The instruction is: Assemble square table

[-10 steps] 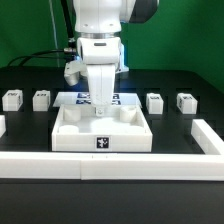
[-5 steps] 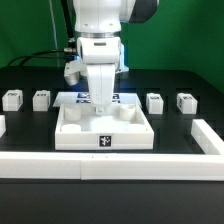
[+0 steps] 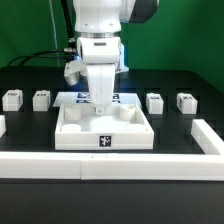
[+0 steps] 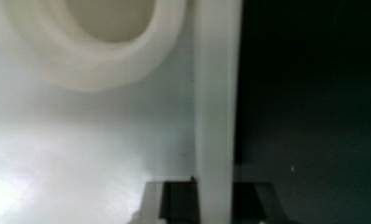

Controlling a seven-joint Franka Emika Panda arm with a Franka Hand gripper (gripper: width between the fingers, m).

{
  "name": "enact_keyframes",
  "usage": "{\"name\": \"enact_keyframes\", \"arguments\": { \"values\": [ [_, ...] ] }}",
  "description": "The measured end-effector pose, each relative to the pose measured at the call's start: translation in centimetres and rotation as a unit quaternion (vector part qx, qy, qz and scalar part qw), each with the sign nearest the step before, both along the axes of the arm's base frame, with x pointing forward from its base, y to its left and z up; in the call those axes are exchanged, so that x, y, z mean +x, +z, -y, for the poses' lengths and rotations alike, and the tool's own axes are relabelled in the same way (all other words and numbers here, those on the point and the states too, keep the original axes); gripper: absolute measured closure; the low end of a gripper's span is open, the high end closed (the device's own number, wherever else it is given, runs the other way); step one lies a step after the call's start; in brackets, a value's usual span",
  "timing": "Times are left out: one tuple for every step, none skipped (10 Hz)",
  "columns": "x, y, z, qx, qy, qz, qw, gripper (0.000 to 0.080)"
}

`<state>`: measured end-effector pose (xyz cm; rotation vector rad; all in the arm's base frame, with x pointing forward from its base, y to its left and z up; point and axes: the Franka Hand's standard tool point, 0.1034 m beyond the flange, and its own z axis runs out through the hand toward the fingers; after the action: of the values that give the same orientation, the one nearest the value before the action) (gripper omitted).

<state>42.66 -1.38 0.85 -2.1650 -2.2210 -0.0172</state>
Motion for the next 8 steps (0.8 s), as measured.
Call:
{"name": "enact_keyframes", "arguments": {
  "values": [
    [2.0,0.0,-2.0,0.006,-0.009,0.008,1.000,0.0742],
    [3.8,0.0,-2.9,0.011,-0.005,0.018,1.000,0.0742],
    [5.4,0.1,-4.0,0.015,-0.022,0.024,0.999,0.0742],
    [6.6,0.1,-5.3,0.019,-0.036,0.030,0.999,0.0742],
    [6.6,0.0,-6.0,0.020,-0.035,0.024,0.999,0.0742],
    [6.7,0.0,-6.9,0.020,-0.039,0.017,0.999,0.0742],
    [6.7,-0.1,-7.7,0.019,-0.035,0.007,0.999,0.0742],
    [6.7,-0.1,-8.2,0.020,-0.034,0.004,0.999,0.0742]
  ]
}}
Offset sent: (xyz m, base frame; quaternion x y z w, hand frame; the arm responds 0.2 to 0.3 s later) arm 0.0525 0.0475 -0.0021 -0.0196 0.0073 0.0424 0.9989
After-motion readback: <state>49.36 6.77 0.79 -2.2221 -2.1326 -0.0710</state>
